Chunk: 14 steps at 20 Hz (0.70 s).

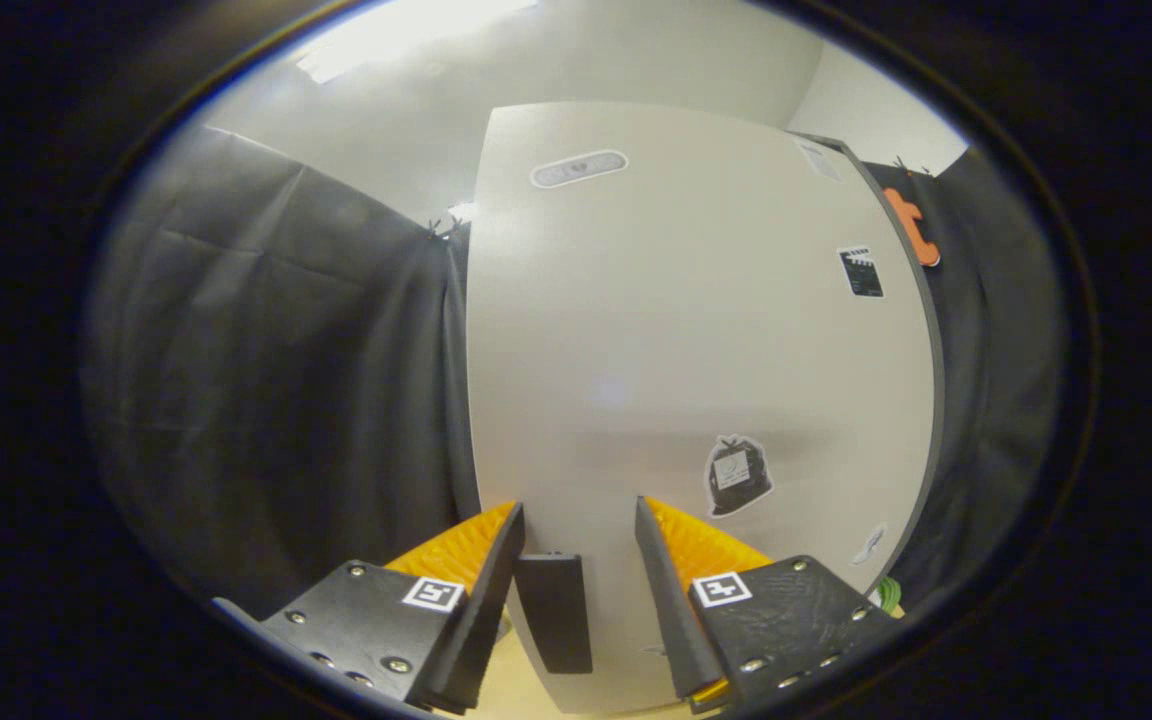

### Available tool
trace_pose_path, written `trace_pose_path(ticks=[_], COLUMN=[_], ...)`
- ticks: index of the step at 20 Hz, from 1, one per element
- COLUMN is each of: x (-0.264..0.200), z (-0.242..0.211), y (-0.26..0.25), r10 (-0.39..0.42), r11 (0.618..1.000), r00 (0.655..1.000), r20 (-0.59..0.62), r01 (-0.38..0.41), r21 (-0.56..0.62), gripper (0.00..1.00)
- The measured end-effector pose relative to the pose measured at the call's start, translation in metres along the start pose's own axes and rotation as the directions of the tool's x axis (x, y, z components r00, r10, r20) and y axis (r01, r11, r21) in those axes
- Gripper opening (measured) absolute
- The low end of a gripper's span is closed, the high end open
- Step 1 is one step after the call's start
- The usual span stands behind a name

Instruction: Open the shoe cabinet door, grab the shoes and put them into the shoe cabinet, then close the shoe cabinet door.

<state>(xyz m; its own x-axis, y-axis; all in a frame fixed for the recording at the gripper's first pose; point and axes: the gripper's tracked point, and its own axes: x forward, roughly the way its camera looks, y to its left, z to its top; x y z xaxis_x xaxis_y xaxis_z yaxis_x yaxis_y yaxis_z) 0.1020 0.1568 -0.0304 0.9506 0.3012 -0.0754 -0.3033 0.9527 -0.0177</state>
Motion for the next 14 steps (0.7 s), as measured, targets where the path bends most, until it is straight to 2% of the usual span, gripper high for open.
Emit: trace_pose_path(ticks=[8,14], x=[0.0031,0.0053], z=[-0.0002,-0.0003], y=[0.0007,0.0038], r10=[-0.081,-0.11], r11=[0.996,0.992], r00=[0.996,0.993], r20=[0.027,0.043], r01=[0.082,0.112], r21=[-0.043,-0.054], gripper=[0.71,0.71])
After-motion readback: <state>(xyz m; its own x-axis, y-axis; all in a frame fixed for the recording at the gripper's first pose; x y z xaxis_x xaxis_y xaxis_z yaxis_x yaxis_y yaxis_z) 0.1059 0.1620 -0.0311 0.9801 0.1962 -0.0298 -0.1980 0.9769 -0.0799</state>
